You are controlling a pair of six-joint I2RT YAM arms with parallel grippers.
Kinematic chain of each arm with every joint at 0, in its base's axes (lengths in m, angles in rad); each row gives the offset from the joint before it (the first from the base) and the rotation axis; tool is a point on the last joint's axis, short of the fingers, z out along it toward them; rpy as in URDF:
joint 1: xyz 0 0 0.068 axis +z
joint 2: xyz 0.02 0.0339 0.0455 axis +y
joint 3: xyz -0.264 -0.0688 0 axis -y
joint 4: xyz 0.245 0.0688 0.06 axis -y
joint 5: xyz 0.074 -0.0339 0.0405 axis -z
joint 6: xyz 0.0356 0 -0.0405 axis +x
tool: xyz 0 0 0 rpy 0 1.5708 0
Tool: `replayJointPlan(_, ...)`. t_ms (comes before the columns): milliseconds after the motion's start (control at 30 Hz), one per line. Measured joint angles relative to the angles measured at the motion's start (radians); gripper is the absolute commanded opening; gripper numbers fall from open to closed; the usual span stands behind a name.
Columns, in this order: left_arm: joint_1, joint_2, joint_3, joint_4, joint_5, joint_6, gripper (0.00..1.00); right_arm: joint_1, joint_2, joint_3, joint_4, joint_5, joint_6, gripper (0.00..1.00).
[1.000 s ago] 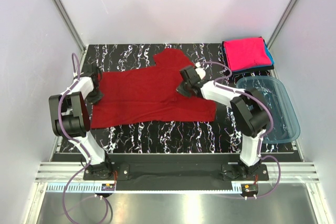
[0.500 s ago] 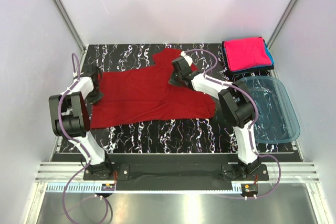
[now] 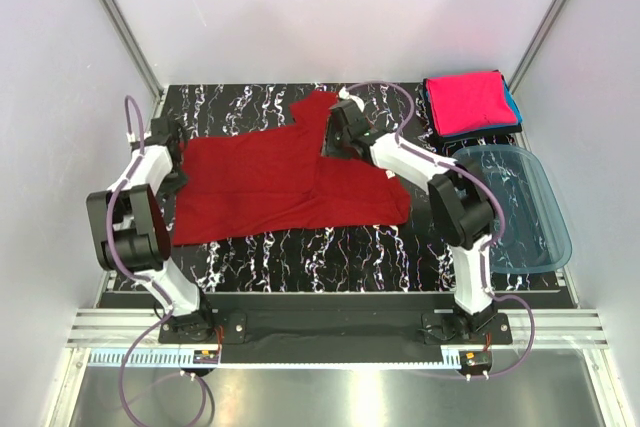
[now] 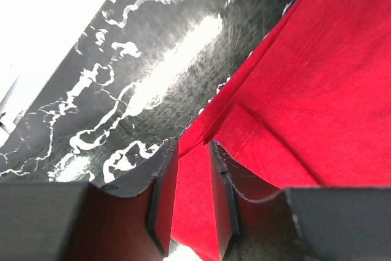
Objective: Fold and stack the t-shirts
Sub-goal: Fold the tshirt
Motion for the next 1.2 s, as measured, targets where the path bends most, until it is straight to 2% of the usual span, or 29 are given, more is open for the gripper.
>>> replayJointPlan(100,0.001,-0.045,0.023,-0.005,0.028,0.006,0.34,-0.017,-0.061,-0.001,-0.072,-0.003,-0.018,0.39)
replayJointPlan(233,-0.039,-0.073,0.057,0.009,0.171,0.079,0.41,-0.100,-0.132,-0.046,-0.119,-0.021,-0.005,0.39)
replayJointPlan(333,-0.138,-0.073,0.071,0.058,0.343,0.141,0.49,-0.182,-0.161,-0.078,-0.152,-0.052,-0.021,0.39)
replayJointPlan(433,-0.255,-0.073,0.071,0.128,0.536,0.179,0.52,-0.252,-0.159,-0.095,-0.167,-0.095,-0.080,0.36)
replayJointPlan(500,-0.325,-0.071,0.072,0.174,0.631,0.193,0.52,-0.276,-0.151,-0.098,-0.179,-0.137,-0.134,0.30)
replayJointPlan(600,-0.408,-0.027,0.118,0.202,0.729,0.209,0.53,-0.302,-0.114,-0.095,-0.184,-0.235,-0.200,0.30)
replayJointPlan(833,-0.523,0.196,0.278,0.261,0.782,0.220,0.56,-0.362,0.044,-0.015,-0.229,-0.380,-0.300,0.36)
replayJointPlan(1033,-0.604,0.335,0.343,0.256,0.735,0.239,0.57,-0.373,0.103,0.048,-0.266,-0.382,-0.366,0.36)
replayJointPlan(1200,-0.630,0.397,0.391,0.253,0.710,0.249,0.57,-0.373,0.117,0.085,-0.271,-0.365,-0.404,0.35)
